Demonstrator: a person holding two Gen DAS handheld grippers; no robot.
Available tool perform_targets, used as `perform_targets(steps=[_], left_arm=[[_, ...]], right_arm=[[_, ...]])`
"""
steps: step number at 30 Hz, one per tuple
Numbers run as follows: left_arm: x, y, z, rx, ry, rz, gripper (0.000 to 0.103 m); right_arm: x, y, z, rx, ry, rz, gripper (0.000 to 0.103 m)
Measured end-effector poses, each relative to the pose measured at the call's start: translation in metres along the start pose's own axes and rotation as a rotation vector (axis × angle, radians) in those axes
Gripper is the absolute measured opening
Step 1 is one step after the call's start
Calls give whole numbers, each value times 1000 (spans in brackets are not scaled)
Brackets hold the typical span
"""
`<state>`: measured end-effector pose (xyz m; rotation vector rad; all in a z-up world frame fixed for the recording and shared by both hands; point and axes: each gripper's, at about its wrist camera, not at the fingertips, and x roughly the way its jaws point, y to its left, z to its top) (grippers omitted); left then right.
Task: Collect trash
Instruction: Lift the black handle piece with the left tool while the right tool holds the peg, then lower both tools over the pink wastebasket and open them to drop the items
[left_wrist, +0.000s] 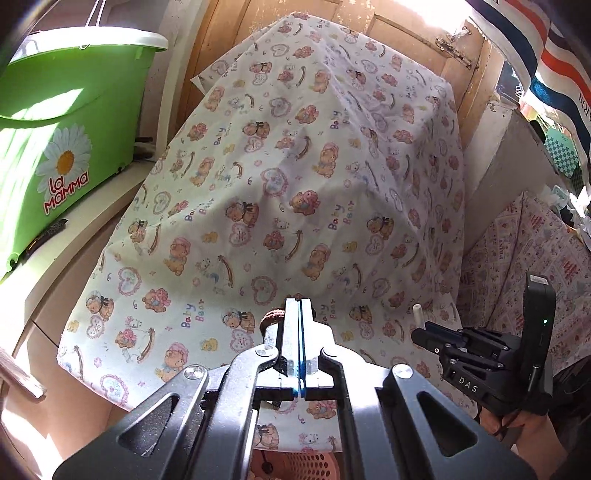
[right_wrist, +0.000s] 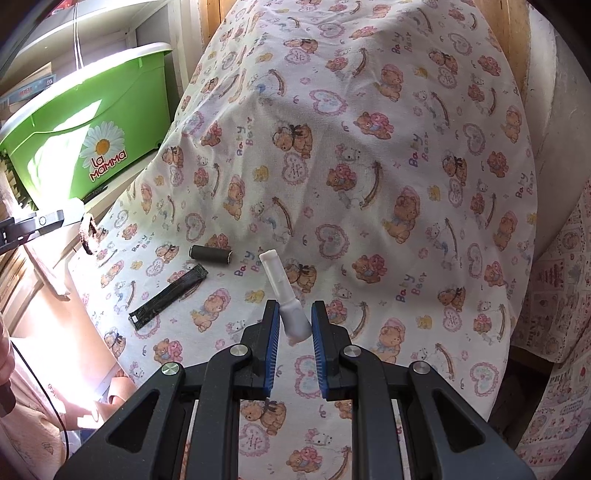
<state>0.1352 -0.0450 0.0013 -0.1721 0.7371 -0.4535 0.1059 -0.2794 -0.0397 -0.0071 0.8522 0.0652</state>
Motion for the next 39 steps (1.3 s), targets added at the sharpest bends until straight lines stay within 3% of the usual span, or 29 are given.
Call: perform_targets(steps=[8, 16, 21, 25, 28, 32, 39], left_arm=[[4, 3, -13, 18, 48, 38, 0], [-20, -3, -33, 70, 108, 76, 0], [-44, -6, -42, 17, 145, -24, 0], [-54, -9, -54, -11, 189, -37, 0], [-52, -1, -69, -102, 251, -108, 0], [-46, -8, -87, -52, 284, -59, 0], [-21, -3, -110, -84, 402, -35, 0]], right_arm=[[-3, 6, -3, -6, -1, 11, 19], [-32, 24, -19, 38, -26, 98, 19], [-58, 47, -43, 39, -42, 170, 19], [-78, 63, -65, 41, -48, 222, 19], [-86, 75, -82, 18, -42, 224, 19], [-83, 91, -100, -5, 5, 248, 19], [-37, 110, -123, -18, 169, 247, 19]])
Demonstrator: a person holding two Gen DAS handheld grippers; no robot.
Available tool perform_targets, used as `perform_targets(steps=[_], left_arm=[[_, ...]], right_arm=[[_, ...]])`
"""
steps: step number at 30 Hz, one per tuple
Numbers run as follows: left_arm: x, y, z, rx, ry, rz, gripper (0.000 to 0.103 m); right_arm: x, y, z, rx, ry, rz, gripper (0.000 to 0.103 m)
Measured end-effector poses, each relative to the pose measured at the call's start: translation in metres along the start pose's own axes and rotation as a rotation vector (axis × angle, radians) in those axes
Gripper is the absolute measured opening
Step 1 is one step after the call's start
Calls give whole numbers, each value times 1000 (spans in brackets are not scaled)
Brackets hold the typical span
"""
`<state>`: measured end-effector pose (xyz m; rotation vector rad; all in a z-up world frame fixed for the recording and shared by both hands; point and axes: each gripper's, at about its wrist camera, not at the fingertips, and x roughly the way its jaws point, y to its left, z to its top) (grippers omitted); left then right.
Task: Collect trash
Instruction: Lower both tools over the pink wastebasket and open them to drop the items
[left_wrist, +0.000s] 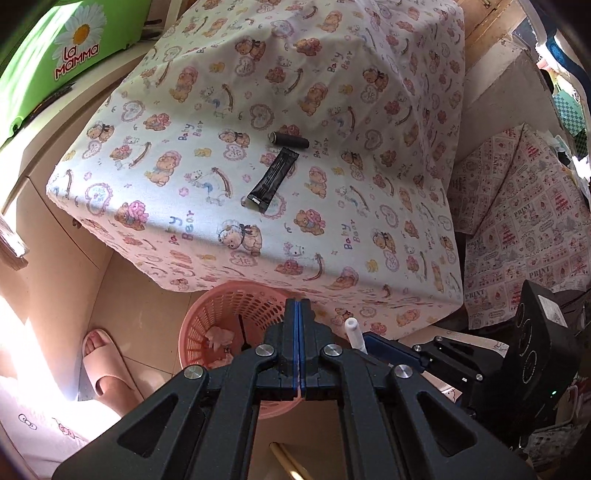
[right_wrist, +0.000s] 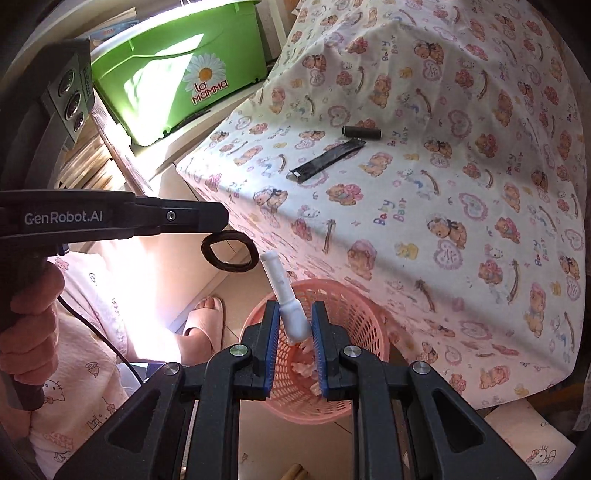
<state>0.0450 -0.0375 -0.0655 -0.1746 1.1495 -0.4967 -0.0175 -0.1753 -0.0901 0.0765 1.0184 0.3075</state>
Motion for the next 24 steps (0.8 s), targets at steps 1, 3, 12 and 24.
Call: perform_targets(steps=[1, 3, 12, 24], left_arm=[[6, 3, -2, -14, 26, -1, 0], [18, 13, -4, -60, 76, -3, 0], [67, 46, -19, -164, 218, 14, 0], [141, 70, -51, -201, 355, 187, 0]], right_arm=[[8, -1, -2, 8, 27, -2, 19], [24, -1, -5, 15, 71, -3, 19], [72, 2, -20, -16, 188, -63, 19], [128, 0, -60, -101, 341, -183, 19]])
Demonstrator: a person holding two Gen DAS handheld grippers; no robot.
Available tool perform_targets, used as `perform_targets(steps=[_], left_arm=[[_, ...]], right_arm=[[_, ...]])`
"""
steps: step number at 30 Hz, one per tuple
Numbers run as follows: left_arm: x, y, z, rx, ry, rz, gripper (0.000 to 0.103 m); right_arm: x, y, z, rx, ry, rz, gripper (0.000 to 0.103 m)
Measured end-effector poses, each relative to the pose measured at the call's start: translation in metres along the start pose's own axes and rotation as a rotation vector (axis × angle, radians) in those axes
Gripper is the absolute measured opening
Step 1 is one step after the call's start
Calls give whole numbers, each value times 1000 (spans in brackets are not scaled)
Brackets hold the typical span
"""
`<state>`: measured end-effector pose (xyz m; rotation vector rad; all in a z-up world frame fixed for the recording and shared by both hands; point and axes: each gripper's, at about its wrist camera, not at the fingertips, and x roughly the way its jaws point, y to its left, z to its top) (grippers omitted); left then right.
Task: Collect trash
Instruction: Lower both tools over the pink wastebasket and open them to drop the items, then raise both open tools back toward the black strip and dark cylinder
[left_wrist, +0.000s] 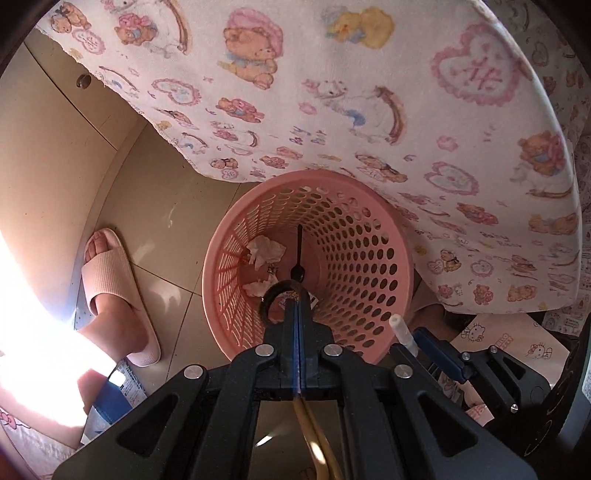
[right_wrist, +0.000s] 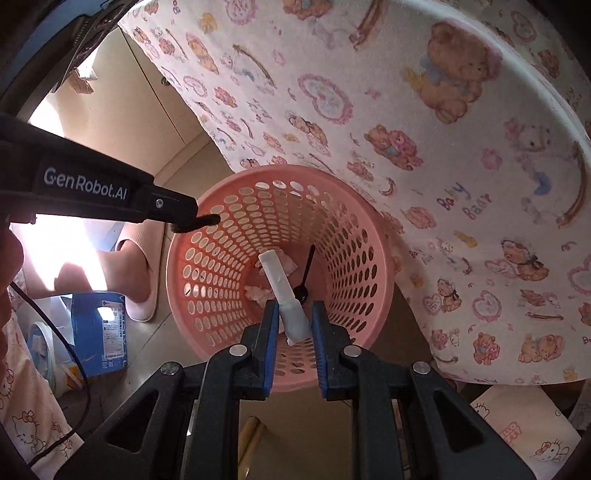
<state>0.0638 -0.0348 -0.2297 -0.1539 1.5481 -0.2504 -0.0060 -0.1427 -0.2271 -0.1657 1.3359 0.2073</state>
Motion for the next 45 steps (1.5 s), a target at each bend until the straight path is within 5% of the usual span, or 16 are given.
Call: perform_targets(steps=[13, 14, 16, 18, 22, 28, 37, 45], left_arm=[[8, -4, 0, 31, 6, 69, 1], [7, -4, 1, 34, -3, 84, 4], [3, -4, 2, 36, -10, 104, 26], [-1, -6, 1, 47, -10, 127, 34], [-21, -12, -4, 96, -52, 157, 53], [-54, -19, -5, 162, -155, 202, 61], [-106, -24, -10, 194, -333, 112, 76], [-121, -24, -13, 198, -416, 174, 86]], right_arm=[[14, -6, -5, 60, 43, 33, 19], [14, -8, -4, 71, 48, 38, 21], [16, -11, -3, 97, 60, 49, 33], [14, -14, -3, 119, 43, 44, 53], [7, -13, 0, 111, 19, 35, 55], [-10, -16, 5, 124, -32, 20, 56], [-60, -25, 13, 183, -177, 23, 57], [-109, -26, 14, 176, -324, -31, 64]])
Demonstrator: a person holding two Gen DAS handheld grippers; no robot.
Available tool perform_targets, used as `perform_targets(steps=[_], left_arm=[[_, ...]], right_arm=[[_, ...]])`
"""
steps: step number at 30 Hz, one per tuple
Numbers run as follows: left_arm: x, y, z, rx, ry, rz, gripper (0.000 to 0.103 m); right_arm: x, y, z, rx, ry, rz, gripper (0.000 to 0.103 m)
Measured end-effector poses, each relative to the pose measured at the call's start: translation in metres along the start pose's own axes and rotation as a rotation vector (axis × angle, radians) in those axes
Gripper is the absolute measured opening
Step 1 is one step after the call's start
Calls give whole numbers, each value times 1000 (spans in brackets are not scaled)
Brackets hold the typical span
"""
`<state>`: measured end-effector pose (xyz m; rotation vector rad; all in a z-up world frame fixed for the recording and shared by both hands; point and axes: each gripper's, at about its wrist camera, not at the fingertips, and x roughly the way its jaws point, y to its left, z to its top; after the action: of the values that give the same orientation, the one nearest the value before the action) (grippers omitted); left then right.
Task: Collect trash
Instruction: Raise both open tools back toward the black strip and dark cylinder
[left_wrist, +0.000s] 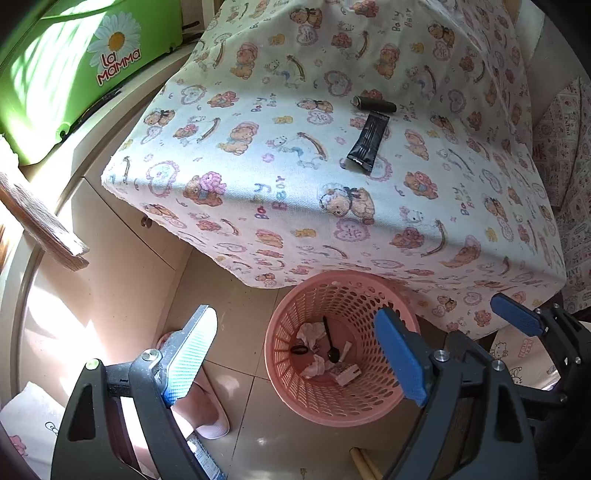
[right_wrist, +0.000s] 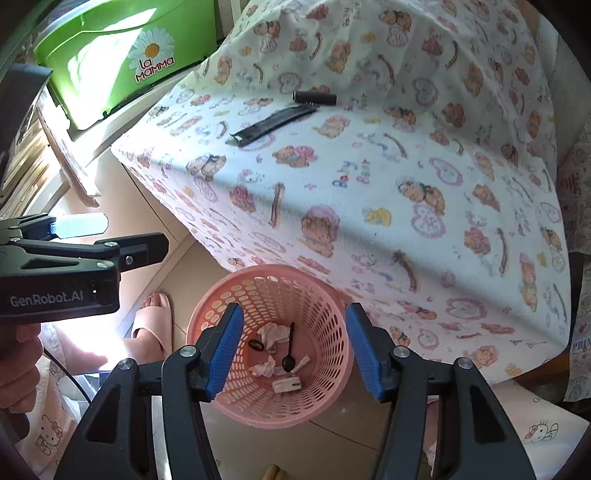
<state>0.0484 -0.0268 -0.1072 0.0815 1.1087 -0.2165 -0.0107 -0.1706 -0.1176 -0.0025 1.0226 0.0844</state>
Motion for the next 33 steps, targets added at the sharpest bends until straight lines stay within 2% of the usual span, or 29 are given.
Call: perform_targets(steps=[5, 8, 12, 14, 18, 23, 27, 31, 33], left_arm=[[-19, -4, 1, 24, -111, 34, 86], [-34, -7, 2, 20, -195, 6, 86], [-52, -14, 6, 57, -279, 27, 86], [-56, -16, 11, 61, -290, 20, 86], [-60, -13, 22, 20, -278, -44, 89], [-73, -18, 31, 55, -329, 12, 94], [-83, -23, 43, 85, -352, 14, 96], [-87, -21, 64, 58, -338, -36, 97], [-86, -20, 73, 44, -339, -49, 97]], right_arm=[[-16, -6, 7, 22, -69, -14, 65], [-22, -11, 10, 30, -98, -27, 65], [-33, -13, 13, 33, -143, -43, 66], [-38, -16, 15, 40, -161, -38, 67], [-45, -21, 19, 61, -190, -54, 70], [-47, -30, 28, 82, -215, -70, 70], [-46, -38, 33, 102, -222, -85, 70], [-47, -46, 37, 127, -232, -99, 71], [-47, -49, 38, 141, -238, -104, 75]])
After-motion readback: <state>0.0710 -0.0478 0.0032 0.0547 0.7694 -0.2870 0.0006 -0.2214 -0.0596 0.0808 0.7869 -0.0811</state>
